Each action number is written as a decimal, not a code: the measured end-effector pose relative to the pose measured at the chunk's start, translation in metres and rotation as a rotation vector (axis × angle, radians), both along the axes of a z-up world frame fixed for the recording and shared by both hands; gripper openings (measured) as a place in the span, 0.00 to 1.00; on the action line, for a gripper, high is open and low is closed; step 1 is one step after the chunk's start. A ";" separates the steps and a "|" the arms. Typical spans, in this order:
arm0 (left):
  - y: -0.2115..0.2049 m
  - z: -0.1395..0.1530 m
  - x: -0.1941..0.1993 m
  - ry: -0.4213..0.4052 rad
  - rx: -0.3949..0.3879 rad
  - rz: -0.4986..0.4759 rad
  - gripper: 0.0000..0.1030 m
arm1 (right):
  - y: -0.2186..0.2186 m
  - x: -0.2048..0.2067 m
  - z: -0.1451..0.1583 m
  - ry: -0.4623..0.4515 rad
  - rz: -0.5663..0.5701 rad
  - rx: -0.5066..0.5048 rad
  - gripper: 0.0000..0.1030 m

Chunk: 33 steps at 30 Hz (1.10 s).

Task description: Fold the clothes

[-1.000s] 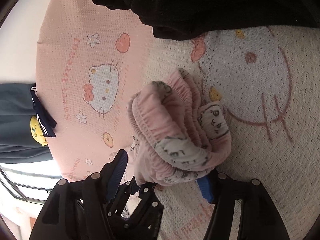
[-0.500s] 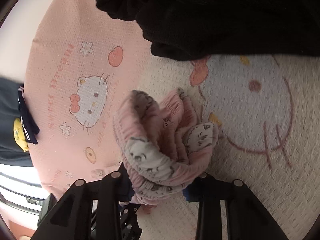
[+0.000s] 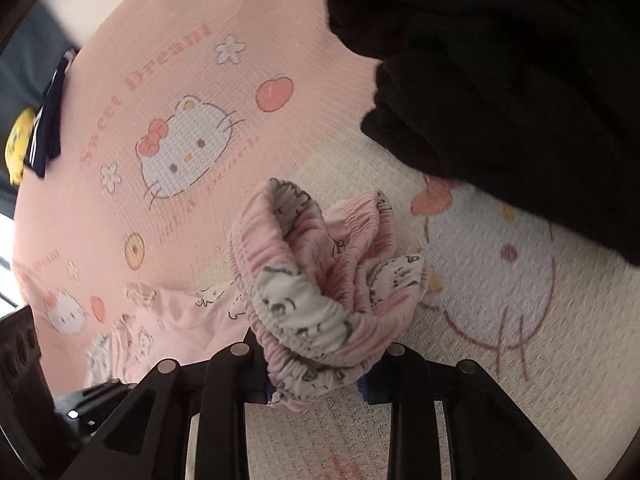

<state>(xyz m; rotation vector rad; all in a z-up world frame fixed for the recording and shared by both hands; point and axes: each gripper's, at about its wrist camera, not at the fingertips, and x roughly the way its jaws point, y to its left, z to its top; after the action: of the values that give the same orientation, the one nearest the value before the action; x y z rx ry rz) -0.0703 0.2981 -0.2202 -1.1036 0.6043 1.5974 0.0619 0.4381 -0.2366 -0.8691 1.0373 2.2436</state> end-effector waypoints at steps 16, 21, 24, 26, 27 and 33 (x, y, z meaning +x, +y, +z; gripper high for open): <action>-0.053 0.035 -0.060 -0.414 0.182 0.290 0.71 | -0.039 -0.019 0.035 -0.095 0.149 0.335 0.27; -0.044 0.039 -0.066 -0.550 0.230 0.286 0.71 | -0.053 -0.031 0.043 -0.088 0.210 0.415 0.27; -0.042 0.043 -0.071 -0.642 0.249 0.289 0.71 | -0.060 -0.037 0.049 -0.061 0.247 0.451 0.28; -0.045 0.047 -0.073 -0.697 0.267 0.281 0.71 | -0.067 -0.041 0.053 -0.058 0.274 0.485 0.29; -0.046 0.049 -0.073 -0.718 0.271 0.279 0.71 | -0.070 -0.042 0.054 -0.056 0.288 0.501 0.29; -0.042 0.056 -0.076 -0.827 0.285 0.239 0.71 | -0.090 -0.051 0.061 -0.032 0.370 0.569 0.29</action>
<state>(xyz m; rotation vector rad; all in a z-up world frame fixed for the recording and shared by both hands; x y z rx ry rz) -0.1463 0.2558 -0.1641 -1.5043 -0.3020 1.2060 0.0112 0.3478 -0.1760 -0.8794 0.1897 2.6114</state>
